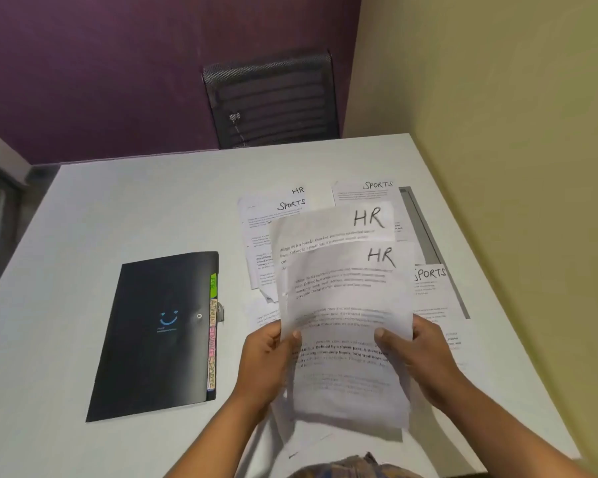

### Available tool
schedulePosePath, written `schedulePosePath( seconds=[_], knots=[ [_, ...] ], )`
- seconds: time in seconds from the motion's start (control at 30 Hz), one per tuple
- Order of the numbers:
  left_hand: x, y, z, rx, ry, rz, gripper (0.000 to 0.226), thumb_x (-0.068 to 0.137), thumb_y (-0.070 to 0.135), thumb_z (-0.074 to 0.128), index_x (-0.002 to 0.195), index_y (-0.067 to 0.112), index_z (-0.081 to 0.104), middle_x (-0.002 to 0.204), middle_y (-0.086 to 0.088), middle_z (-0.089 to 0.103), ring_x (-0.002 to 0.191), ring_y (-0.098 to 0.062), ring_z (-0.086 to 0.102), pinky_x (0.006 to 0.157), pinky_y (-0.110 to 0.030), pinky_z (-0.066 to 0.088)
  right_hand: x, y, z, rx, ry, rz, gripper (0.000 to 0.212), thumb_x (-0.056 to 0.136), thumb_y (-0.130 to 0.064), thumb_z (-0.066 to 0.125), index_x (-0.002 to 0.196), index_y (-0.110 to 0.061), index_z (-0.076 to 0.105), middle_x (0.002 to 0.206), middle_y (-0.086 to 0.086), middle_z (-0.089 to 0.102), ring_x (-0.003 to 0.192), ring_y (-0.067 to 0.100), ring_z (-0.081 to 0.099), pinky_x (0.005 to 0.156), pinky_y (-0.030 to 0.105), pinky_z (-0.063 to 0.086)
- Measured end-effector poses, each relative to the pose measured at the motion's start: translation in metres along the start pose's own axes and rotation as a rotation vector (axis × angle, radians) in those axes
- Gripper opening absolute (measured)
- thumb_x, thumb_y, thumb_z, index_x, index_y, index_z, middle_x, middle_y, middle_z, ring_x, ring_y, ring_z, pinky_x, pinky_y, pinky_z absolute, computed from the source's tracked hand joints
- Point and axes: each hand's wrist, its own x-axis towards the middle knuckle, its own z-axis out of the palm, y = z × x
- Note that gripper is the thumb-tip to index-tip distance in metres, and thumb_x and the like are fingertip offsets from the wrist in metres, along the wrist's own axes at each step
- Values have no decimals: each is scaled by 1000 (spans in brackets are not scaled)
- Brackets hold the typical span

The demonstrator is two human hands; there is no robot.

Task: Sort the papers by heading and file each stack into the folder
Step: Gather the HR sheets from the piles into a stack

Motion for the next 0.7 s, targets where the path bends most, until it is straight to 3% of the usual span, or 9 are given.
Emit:
schedulePosePath(
  seconds=[0.1,0.27,0.33,0.4,0.53,0.57,0.67,0.7],
  knots=[
    [10,5,-1,124,34,155,29,95,4,59,91,27,77,94,1,78,90,-13,72,80,-28,58,4,-15,4,52,82,-106,22,79,-7,78,100,-13,74,93,0,79,86,16,75,68,24,59],
    [22,6,3,323,9,355,29,89,10,69,101,37,70,98,35,70,99,4,67,83,-6,47,11,-24,7,77,55,-216,32,77,3,77,99,-18,71,92,-5,79,85,9,74,69,20,58],
    [30,-5,1,372,19,373,30,85,12,73,109,30,71,107,34,68,106,6,64,90,-8,46,16,-18,7,67,-14,-183,33,76,3,80,98,-20,74,95,-2,78,89,10,74,70,21,57],
    [38,-17,0,420,23,361,30,84,16,75,114,22,73,113,24,70,111,4,62,96,-13,47,24,-7,5,2,-30,-155,36,73,-4,84,100,-26,76,106,-4,76,101,8,70,81,24,56],
    [54,-33,3,394,31,269,22,84,-6,70,106,-4,73,96,16,75,96,3,69,82,-8,49,36,5,1,-111,-47,-127,34,74,-3,82,102,-21,74,104,-13,74,100,3,68,79,21,57],
    [56,-31,4,396,22,245,20,86,-6,68,104,-3,74,91,18,74,92,5,68,78,-6,48,38,7,0,-138,-48,-118,33,77,-3,81,100,-25,72,99,-13,74,95,2,69,77,21,58],
    [63,-23,8,413,17,253,24,91,10,66,101,31,73,87,30,71,90,12,65,73,-4,47,50,10,-6,-252,-11,-87,20,84,-7,74,90,-25,69,87,-2,75,86,14,71,71,26,56],
    [68,-18,8,371,22,248,26,91,10,67,98,34,70,87,32,71,89,12,65,74,-5,48,55,10,-8,-291,-9,-87,18,86,-7,71,89,-24,69,85,-2,75,85,18,71,69,26,55]
  ],
)
